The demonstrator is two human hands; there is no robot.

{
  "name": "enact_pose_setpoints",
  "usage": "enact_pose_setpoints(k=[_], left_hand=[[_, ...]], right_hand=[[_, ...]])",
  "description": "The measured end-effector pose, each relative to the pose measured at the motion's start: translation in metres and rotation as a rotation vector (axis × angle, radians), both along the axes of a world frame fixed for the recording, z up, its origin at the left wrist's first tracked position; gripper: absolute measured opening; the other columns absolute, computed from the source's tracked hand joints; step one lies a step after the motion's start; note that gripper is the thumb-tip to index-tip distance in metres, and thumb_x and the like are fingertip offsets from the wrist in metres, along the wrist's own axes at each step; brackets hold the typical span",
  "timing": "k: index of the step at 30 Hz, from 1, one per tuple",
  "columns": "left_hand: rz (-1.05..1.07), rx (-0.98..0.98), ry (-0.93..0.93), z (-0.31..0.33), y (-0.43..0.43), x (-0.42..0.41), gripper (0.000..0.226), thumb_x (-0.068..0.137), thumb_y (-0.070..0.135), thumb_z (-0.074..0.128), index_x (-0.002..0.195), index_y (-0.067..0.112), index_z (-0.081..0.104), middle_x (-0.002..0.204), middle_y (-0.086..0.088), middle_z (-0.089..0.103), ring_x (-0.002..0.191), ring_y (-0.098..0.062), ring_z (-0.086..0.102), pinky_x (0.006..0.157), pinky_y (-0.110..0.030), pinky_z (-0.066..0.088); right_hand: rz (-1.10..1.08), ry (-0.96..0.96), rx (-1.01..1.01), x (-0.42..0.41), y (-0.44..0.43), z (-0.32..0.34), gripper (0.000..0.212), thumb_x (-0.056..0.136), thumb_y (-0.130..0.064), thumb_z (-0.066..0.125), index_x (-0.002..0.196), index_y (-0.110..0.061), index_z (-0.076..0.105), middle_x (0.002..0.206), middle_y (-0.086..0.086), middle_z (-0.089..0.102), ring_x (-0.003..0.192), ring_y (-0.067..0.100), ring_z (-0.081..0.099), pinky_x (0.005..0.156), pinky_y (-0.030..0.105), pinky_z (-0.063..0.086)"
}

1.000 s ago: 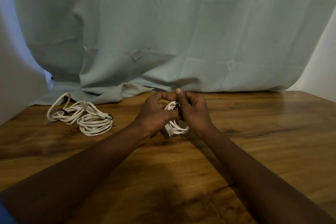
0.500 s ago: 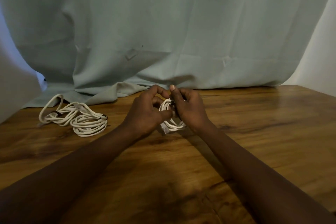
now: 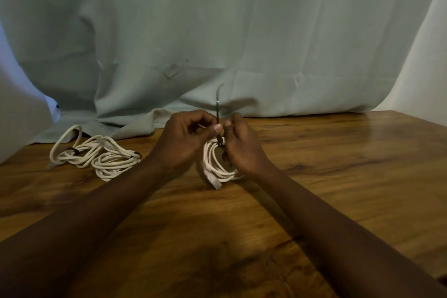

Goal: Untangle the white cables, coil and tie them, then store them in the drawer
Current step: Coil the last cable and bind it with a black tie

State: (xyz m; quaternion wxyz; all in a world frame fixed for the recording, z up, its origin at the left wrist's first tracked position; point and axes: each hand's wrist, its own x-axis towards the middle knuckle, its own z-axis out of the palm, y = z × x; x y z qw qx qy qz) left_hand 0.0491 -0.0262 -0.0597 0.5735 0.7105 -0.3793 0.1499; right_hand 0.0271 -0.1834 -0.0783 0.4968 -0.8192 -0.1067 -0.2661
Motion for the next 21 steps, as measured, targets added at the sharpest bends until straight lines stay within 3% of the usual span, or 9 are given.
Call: enact_pose_setpoints(k=[3, 6, 10, 15, 17, 21], left_hand=[[-0.080, -0.070, 0.190, 0.005, 0.005, 0.005, 0.002, 0.090, 0.010, 0.073, 0.091, 0.010, 0.075, 0.084, -0.007, 0.074, 0.079, -0.017, 0.069, 0.073, -0.026, 0.058], [-0.038, -0.057, 0.278, 0.005, 0.008, 0.009, 0.008, 0.090, 0.012, 0.074, 0.095, 0.005, 0.075, 0.079, -0.007, 0.074, 0.070, -0.013, 0.068, 0.068, -0.025, 0.058], [0.111, -0.160, 0.296, 0.005, 0.008, 0.017, 0.006, 0.094, 0.011, 0.073, 0.093, 0.005, 0.073, 0.067, -0.003, 0.071, 0.057, -0.008, 0.063, 0.059, -0.025, 0.054], [0.107, -0.211, 0.475, 0.005, 0.005, 0.015, 0.006, 0.094, 0.008, 0.071, 0.093, 0.003, 0.075, 0.071, -0.007, 0.074, 0.058, -0.010, 0.066, 0.056, -0.021, 0.054], [0.070, -0.288, 0.627, 0.005, 0.002, 0.012, 0.008, 0.090, 0.004, 0.073, 0.097, 0.002, 0.075, 0.076, -0.009, 0.076, 0.068, -0.016, 0.070, 0.066, -0.028, 0.058], [0.011, -0.308, 0.832, -0.003, 0.001, 0.013, 0.037, 0.083, 0.009, 0.080, 0.117, -0.005, 0.072, 0.110, -0.025, 0.075, 0.108, -0.041, 0.072, 0.100, -0.054, 0.056]], right_hand=[[0.089, -0.071, -0.094, -0.003, 0.006, -0.002, 0.011, 0.110, -0.015, 0.036, 0.108, -0.025, 0.039, 0.072, 0.001, 0.056, 0.045, 0.003, 0.051, 0.048, 0.031, 0.043], [0.121, -0.062, -0.061, -0.002, 0.006, -0.003, 0.007, 0.111, -0.021, 0.037, 0.112, -0.017, 0.043, 0.070, -0.001, 0.055, 0.044, 0.004, 0.050, 0.048, 0.033, 0.044], [0.108, -0.065, -0.032, 0.001, 0.005, -0.003, 0.030, 0.110, -0.032, 0.040, 0.093, -0.015, 0.058, 0.060, -0.008, 0.055, 0.046, 0.011, 0.052, 0.050, 0.035, 0.045], [0.124, -0.199, -0.093, -0.005, 0.014, -0.002, 0.026, 0.110, -0.027, 0.043, 0.087, -0.026, 0.055, 0.061, -0.012, 0.055, 0.050, 0.004, 0.054, 0.054, 0.028, 0.043], [0.091, -0.269, -0.099, -0.008, 0.017, -0.004, 0.024, 0.109, -0.022, 0.045, 0.087, -0.025, 0.055, 0.065, -0.013, 0.055, 0.056, 0.003, 0.055, 0.056, 0.026, 0.043], [0.090, -0.236, 0.017, -0.012, 0.022, -0.003, 0.011, 0.108, -0.027, 0.049, 0.103, -0.021, 0.056, 0.065, -0.011, 0.059, 0.056, 0.004, 0.057, 0.054, 0.027, 0.046]])
